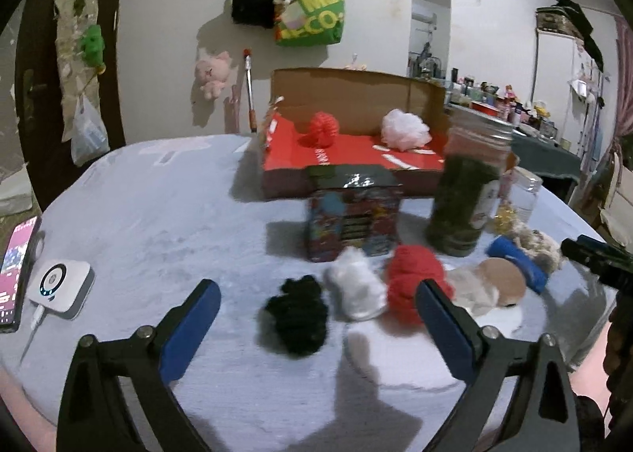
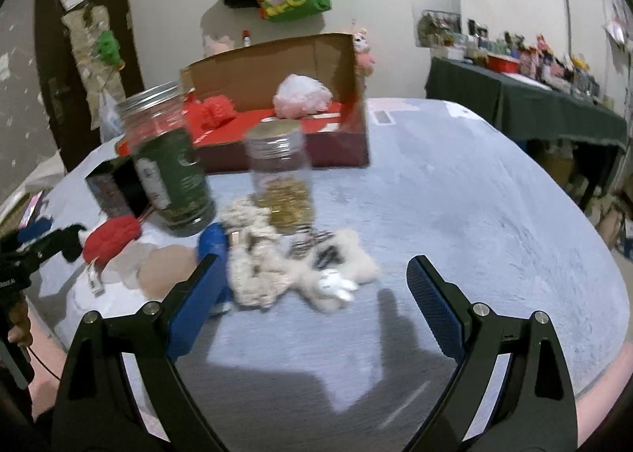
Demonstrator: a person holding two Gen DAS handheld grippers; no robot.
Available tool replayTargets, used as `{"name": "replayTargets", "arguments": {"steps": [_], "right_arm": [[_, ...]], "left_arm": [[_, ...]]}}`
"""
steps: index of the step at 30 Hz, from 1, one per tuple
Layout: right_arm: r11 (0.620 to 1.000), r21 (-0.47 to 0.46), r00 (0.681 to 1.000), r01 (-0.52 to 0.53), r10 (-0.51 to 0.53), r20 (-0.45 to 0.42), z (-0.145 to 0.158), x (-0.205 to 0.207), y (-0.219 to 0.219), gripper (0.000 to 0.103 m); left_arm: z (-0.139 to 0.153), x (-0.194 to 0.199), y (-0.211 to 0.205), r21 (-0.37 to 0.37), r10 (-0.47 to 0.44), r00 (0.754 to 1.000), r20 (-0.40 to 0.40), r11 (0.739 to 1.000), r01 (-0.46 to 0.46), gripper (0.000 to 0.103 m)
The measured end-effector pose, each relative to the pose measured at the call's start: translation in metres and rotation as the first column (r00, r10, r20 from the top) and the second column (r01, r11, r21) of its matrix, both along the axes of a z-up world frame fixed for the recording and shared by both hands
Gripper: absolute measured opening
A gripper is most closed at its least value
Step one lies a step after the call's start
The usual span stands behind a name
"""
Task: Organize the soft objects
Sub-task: 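Withdraw both tools from the box back toward the remaining items, then grasp the black fluffy ball with the left tool while the right tool grasps the white bunny keychain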
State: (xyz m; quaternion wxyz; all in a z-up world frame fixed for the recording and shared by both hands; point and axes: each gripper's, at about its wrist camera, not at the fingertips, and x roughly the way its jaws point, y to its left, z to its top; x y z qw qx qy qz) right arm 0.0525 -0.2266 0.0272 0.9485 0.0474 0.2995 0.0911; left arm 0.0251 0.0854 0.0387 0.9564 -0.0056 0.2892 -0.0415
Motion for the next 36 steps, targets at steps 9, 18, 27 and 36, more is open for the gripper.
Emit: {"name": "replayTargets", "arguments": {"steps": [9,18,27,36], "right_arm": [[0.997,0.067,0.998,0.028,-0.024,-0.057,-0.007,0.016,-0.032,0.093],[0.998,-0.033,0.992,-0.054,0.050,-0.112,-0.014,0.023,-0.024,0.093],[0.987,-0.074,0.986,-0.145,0.138,-0.096,-0.018,0.037,-0.006,0.046],[0.987,-0.040,0.988,-0.154,0.154,0.002,0.009,0.012,-0.003,0.035]], "left_arm": [[-0.017,0.009,0.010,0.024,-0.004,0.998,-0.069,1.000,0.005,0.091],[-0.025,0.018,0.011,0.043,-0.016,0.994,-0.109,0.999,0.021,0.088],[-0.023,0.018,0.008,0.029,-0.055,0.994,-0.097,0.998,0.058,0.031],[0.008,0.001,-0.003,0.022,-0.101,0.995,-0.009,0.995,0.101,0.028]]}}
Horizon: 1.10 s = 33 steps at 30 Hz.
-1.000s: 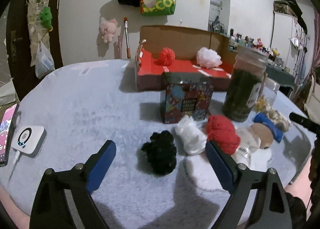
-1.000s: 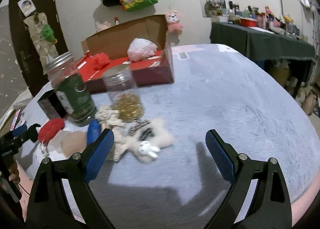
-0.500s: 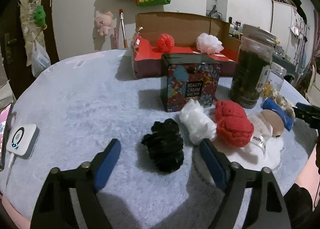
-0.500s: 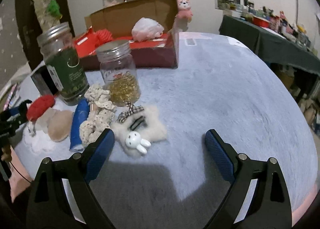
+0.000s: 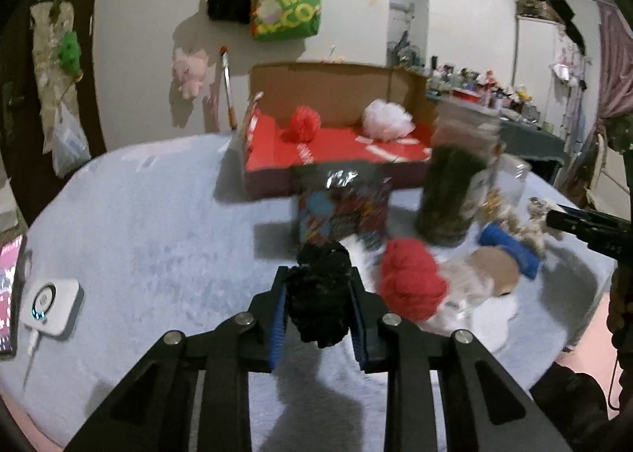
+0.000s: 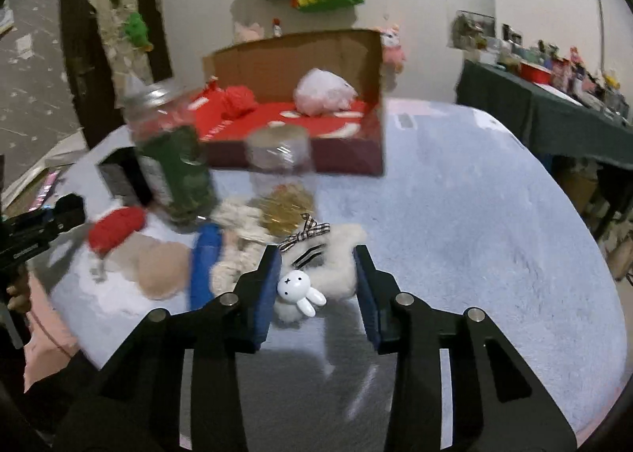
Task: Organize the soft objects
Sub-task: 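Grasp the black fluffy ball with the left tool while the right tool grasps the white bunny keychain, then carry the black ball and bunny keychain into the box and release both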
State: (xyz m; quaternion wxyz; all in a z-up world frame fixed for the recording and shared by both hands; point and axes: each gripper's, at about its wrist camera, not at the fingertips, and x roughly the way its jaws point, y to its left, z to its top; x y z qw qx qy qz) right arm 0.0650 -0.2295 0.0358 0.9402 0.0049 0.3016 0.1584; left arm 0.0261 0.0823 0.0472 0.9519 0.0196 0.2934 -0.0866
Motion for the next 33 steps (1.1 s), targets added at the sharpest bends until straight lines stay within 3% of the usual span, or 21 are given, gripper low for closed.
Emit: {"name": "replayTargets", "arguments": {"steps": [7,16,25,33], "right_arm": [[0.996,0.037,0.995,-0.079,0.077,0.066,0.025,-0.016,0.024,0.035],[0.980,0.116,0.986,-0.162,0.157,0.048,0.023,-0.012,0.055,0.035],[0.977,0.132,0.985,-0.170,0.170,0.010,0.013,-0.004,0.064,0.035],[0.980,0.144,0.990,-0.138,0.139,0.007,0.014,-0.006,0.048,0.035]], "left_arm": [[0.016,0.001,-0.035,-0.033,-0.116,0.993,0.027,0.993,0.117,0.028],[0.011,0.023,-0.086,-0.067,-0.252,0.968,-0.012,0.966,0.251,0.028],[-0.001,0.035,-0.091,-0.085,-0.244,0.967,-0.074,0.968,0.238,0.028],[0.007,0.030,-0.052,-0.117,-0.166,0.983,-0.072,0.981,0.157,0.028]]}}
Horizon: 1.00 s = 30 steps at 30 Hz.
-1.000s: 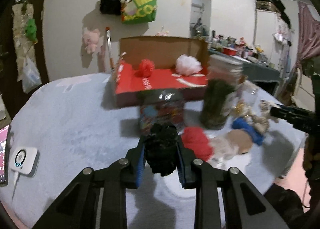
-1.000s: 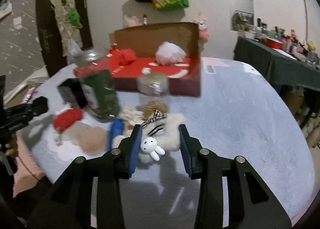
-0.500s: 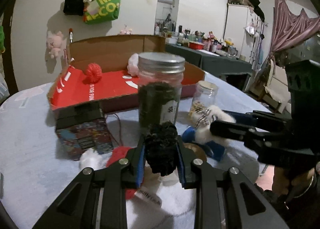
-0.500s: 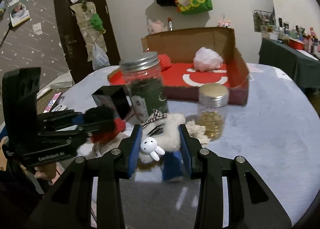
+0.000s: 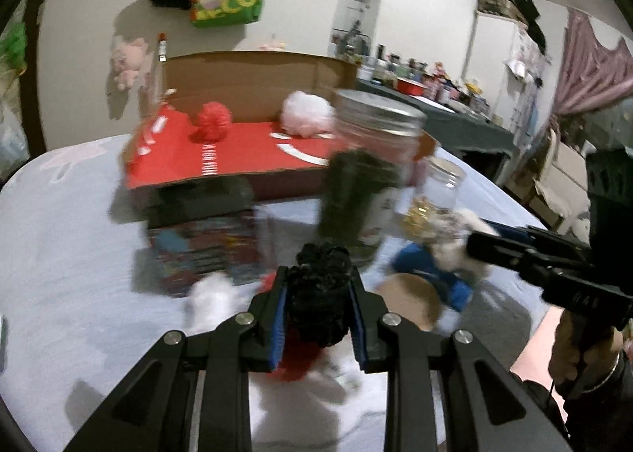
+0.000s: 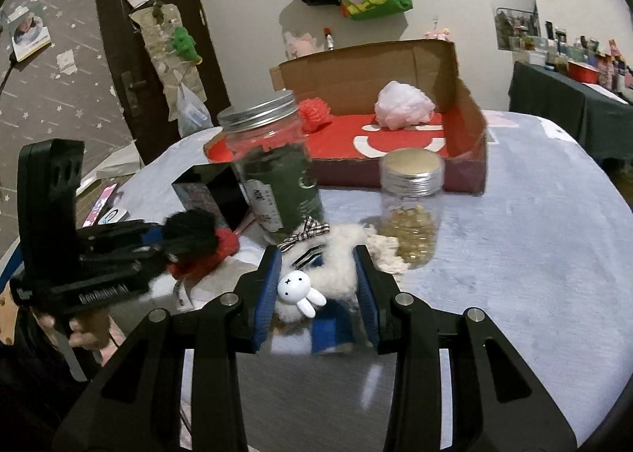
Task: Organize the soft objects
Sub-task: 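Carry the black ball and bunny keychain into the box and release both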
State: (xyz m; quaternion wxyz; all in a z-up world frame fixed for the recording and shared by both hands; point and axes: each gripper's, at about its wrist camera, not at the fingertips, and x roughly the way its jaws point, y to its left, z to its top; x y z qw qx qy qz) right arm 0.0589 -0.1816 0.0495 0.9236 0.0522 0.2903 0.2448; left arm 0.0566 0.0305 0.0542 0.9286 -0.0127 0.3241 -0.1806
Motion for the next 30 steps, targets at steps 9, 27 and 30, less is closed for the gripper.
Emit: {"name": "replayTargets", "arguments": {"steps": [9,27,30], "right_arm": [[0.997,0.010,0.997,0.075,-0.074,-0.016,0.002,0.001,-0.039,0.035],[0.980,-0.169,0.994,0.107,-0.102,0.034,0.007,0.038,-0.078,0.035],[0.976,-0.195,0.995,0.096,-0.090,0.042,0.008,0.047,-0.079,0.035]], "left_arm": [[0.005,0.004,0.061,0.028,0.149,0.989,-0.018,0.989,-0.149,0.028],[0.001,0.050,0.100,0.155,0.098,0.995,0.009,0.983,-0.098,0.028],[0.000,0.060,0.101,0.156,0.081,0.997,0.001,0.984,-0.080,0.028]]}}
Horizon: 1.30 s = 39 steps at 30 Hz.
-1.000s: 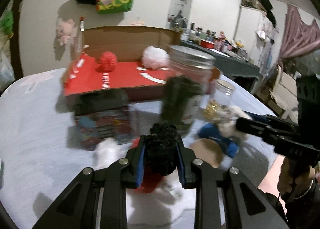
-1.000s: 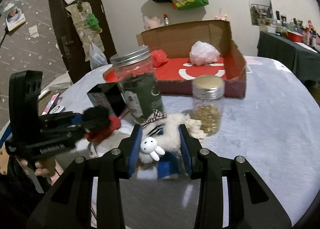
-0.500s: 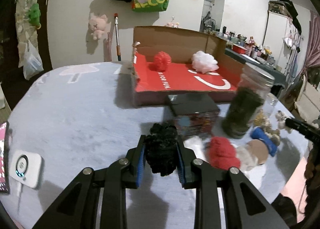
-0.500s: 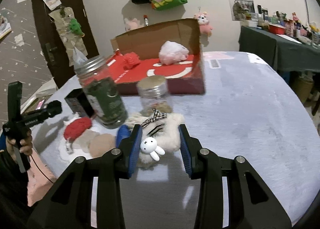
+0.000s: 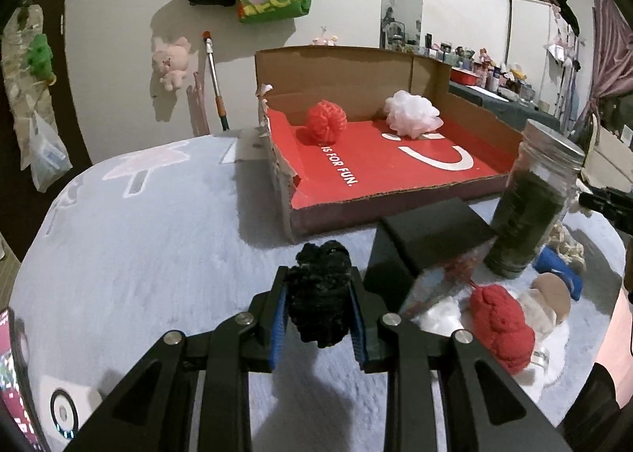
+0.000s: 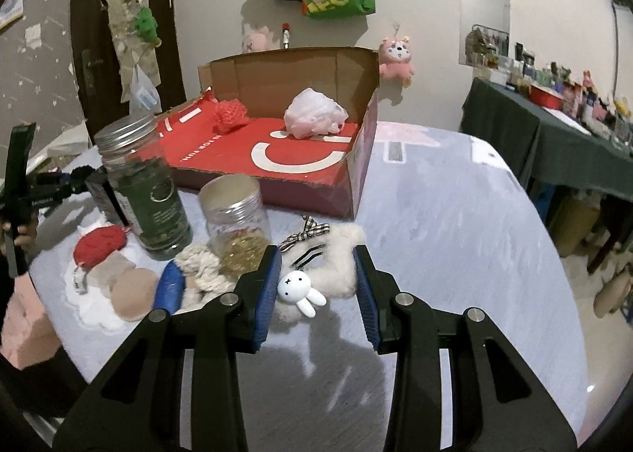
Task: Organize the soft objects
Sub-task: 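Carry the black ball and bunny keychain into the box and release both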
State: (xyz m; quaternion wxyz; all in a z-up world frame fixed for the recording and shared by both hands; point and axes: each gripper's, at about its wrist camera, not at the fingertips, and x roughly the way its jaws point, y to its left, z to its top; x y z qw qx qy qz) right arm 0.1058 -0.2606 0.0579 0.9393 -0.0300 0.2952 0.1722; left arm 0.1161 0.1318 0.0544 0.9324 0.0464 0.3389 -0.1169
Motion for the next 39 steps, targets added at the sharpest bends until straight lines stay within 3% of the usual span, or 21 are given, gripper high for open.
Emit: {"name": "replayTargets", "arguments": {"steps": [14,19,23,26,31,39], "right_arm": [[0.980,-0.172,0.993,-0.101,0.110,0.046,0.016,0.030,0.025,0.035],[0.975,-0.179,0.987,-0.130,0.144,0.068,0.034,0.046,0.034,0.035],[0.978,-0.128,0.983,-0.165,0.174,0.055,0.047,0.069,0.042,0.035],[0.981,-0.081,0.984,-0.177,0.179,0.017,0.053,0.095,0.051,0.035],[0.985,-0.036,0.979,-0.170,0.164,-0.123,0.049,0.148,0.071,0.035],[0.988,-0.136,0.944,-0.067,0.018,-0.331,0.025,0.226,0.103,0.036]], "left_arm": [[0.028,0.030,-0.009,0.042,-0.075,0.997,0.024,0.996,0.074,0.028],[0.047,0.047,-0.019,0.020,-0.106,0.994,0.026,0.994,0.106,0.028],[0.053,0.071,-0.038,0.010,-0.131,0.991,-0.009,0.991,0.131,0.028],[0.054,0.094,-0.055,0.016,-0.139,0.989,-0.051,0.990,0.140,0.028],[0.049,0.138,-0.075,0.004,-0.105,0.983,-0.153,0.994,0.107,0.028],[0.018,0.203,-0.092,0.108,0.010,0.948,-0.318,0.994,0.025,0.029]]}}
